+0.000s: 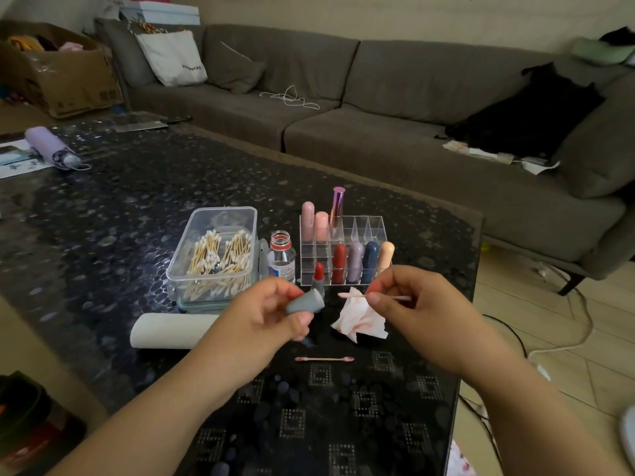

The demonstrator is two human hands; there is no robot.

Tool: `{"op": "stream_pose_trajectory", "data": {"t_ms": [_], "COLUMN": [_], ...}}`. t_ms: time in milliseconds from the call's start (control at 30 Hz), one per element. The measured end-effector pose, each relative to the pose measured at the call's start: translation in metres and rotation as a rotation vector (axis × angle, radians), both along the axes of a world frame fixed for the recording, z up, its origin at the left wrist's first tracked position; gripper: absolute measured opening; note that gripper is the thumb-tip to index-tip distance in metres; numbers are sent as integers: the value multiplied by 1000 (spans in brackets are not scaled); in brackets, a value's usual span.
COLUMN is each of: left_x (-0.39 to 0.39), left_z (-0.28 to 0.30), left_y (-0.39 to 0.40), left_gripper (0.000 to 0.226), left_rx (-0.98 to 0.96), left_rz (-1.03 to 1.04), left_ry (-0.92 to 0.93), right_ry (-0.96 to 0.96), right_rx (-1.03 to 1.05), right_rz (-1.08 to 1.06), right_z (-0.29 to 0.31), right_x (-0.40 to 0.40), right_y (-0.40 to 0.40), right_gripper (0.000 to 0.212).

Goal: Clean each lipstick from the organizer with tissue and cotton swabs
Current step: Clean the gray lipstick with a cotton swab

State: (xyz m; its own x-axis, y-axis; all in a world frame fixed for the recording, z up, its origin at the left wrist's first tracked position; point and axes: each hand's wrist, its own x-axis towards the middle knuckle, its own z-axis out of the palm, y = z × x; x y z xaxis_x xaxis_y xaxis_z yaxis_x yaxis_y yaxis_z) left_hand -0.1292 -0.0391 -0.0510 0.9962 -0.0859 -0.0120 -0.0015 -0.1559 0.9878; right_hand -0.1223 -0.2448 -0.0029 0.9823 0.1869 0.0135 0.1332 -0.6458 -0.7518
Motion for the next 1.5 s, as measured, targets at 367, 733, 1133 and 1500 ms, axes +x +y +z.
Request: {"op": "stream_pose_trajectory", "data": {"t_ms": [367, 733, 1133, 1500], "left_x": [-14, -11, -11, -12], "left_z": [15, 10, 9, 8], "left_y": [6, 7, 6, 3], "left_gripper": [17, 23, 22, 20], "left_rx": [-550, -502, -487, -499], "left_rz": [-192, -162, -179, -187], "left_ry": [183, 63, 23, 53], "right_ry": [-145, -417, -502, -560], "right_rx": [78, -164, -209, -297], "right_rz": [124, 183, 252, 220], "right_z": [13, 7, 9, 7], "right_x": [-17, -20, -21, -19], "right_y": [13, 23, 21, 22], "right_gripper": [8, 11, 16, 18]}}
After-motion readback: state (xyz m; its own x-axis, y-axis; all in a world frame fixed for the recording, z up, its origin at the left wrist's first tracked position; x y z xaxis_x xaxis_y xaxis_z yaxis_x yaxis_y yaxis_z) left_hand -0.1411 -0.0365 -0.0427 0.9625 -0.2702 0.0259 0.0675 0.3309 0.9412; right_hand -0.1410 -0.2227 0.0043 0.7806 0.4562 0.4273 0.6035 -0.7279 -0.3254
